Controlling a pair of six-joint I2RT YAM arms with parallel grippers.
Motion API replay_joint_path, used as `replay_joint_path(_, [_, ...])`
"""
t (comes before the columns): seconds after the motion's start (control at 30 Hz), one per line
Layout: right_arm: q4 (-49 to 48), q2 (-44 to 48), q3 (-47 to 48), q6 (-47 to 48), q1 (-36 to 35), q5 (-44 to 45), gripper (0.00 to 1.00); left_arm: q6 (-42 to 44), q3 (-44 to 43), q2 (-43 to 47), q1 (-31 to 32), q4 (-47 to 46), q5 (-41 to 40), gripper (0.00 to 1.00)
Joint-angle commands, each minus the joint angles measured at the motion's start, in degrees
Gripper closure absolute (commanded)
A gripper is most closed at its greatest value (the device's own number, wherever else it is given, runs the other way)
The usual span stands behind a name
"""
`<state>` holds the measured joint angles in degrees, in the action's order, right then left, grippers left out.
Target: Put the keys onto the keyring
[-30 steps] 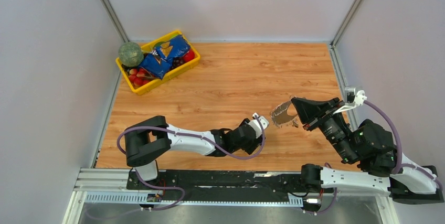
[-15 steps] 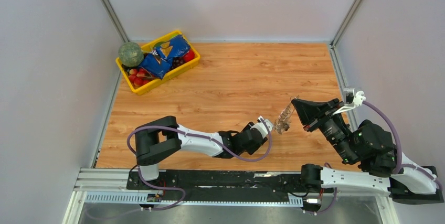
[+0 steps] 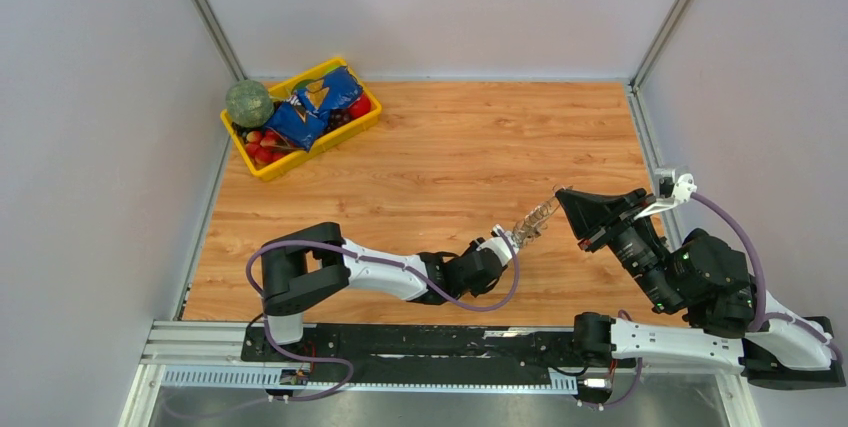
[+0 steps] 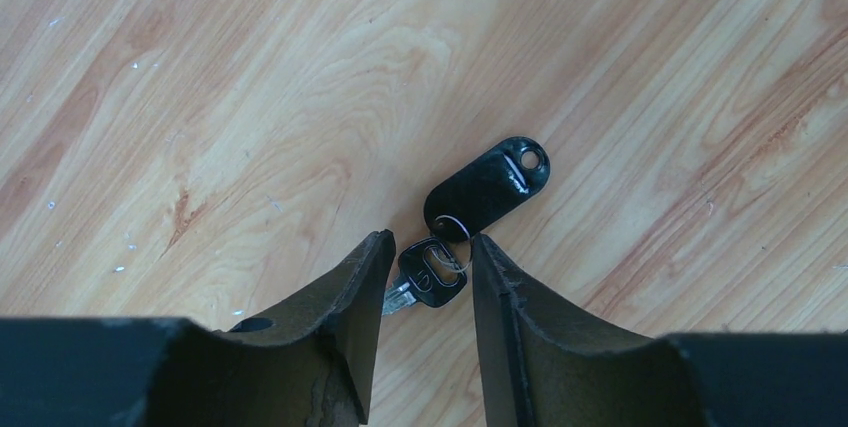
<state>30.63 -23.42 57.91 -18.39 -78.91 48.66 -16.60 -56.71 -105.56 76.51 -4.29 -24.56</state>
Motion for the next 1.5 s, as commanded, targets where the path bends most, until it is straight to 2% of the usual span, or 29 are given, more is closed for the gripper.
replay_joint_path(0.0, [-1.5, 0.4, 0.1, -0.6, 0.2, -0.5, 1.00, -0.7, -1.6, -0.3, 0.6, 0.1, -1.0, 0.57])
replay_joint_path(0.67, [-1.6, 0.4, -0.1, -0.9, 0.2, -0.7, 1.00, -0.1, -1.5, 0.0, 1.0, 0.2, -2.3, 0.80])
replay_joint_path(0.73, [-1.6, 0.4, -0.1, -0.9, 0.1, -0.8, 1.00, 0.0, -1.3, 0.3, 1.0, 0.1, -2.7, 0.83])
replay_joint_path(0.87, [-1.6, 0.0, 0.1, -0.7, 0.2, -0.9, 1.00, 0.5, -1.1, 1.1, 1.2, 0.2, -3.5, 0.98])
replay_joint_path(0.93, [-1.6, -0.2, 0.3, -0.5, 0.2, -1.2, 1.00, 1.0, -1.0, 2.2, 1.4, 0.4, -3.7, 1.00])
replay_joint_path(1.23, [-0.8, -0.1, 0.0, 0.9, 0.1, -4.3, 1.00, 3.9, 2.8, 14.6, 2.6, 2.8, -4.9, 1.00])
replay_joint_path(1.47, [-0.8, 2.7, 1.0, 5.7, 0.1, -13.9, 1.00, 7.8, 6.1, 27.3, 5.5, 5.7, -7.3, 1.00])
